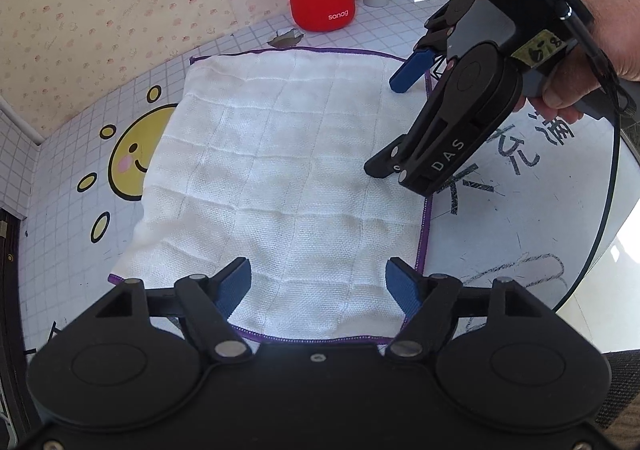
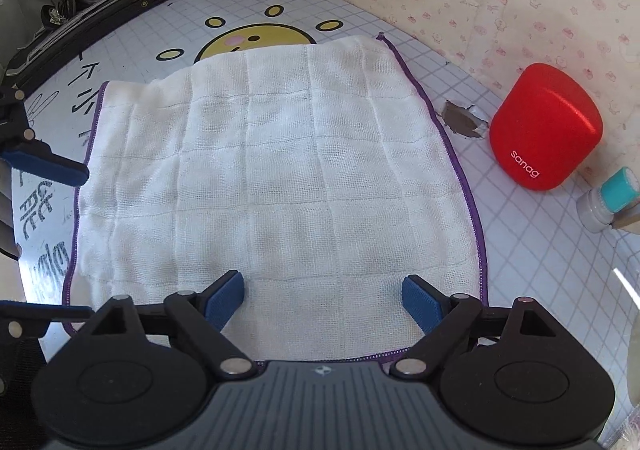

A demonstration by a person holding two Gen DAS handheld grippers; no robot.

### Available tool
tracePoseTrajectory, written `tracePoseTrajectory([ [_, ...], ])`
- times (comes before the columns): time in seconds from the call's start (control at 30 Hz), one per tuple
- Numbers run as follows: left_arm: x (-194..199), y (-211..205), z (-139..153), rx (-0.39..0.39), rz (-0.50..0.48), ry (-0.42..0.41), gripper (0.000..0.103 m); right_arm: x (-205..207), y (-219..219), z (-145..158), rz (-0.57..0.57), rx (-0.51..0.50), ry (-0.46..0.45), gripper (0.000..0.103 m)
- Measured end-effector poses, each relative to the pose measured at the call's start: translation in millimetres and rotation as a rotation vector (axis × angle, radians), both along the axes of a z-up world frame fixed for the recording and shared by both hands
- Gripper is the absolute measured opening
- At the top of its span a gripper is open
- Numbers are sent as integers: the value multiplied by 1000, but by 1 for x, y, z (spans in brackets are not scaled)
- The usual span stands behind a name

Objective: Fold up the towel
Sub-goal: 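Open both grippers and release the flat towel, then grasp the towel's purple edge with the right gripper and lift it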

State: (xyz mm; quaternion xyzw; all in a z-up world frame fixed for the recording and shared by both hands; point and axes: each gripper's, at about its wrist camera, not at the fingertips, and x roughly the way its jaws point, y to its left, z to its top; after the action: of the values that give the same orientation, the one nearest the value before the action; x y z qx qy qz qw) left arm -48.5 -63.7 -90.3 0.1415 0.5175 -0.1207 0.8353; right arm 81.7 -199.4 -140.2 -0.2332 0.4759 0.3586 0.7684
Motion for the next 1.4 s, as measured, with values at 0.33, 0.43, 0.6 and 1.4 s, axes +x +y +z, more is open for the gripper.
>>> tracePoseTrajectory([
  [0.33, -1, 31, -10, 6, 92, 18, 76, 2, 14, 29, -9, 47, -68, 91],
  [0.43, -2, 40, -11, 9, 103, 19, 77, -6, 43, 36, 65, 67, -102, 91],
  [0.6, -4, 53, -11, 20, 124, 12, 78, -9, 100, 41, 168, 126, -82, 89],
  [1.4, -16, 100, -19, 33, 119, 10, 79, -36, 200, 9, 261, 66, -6, 72],
])
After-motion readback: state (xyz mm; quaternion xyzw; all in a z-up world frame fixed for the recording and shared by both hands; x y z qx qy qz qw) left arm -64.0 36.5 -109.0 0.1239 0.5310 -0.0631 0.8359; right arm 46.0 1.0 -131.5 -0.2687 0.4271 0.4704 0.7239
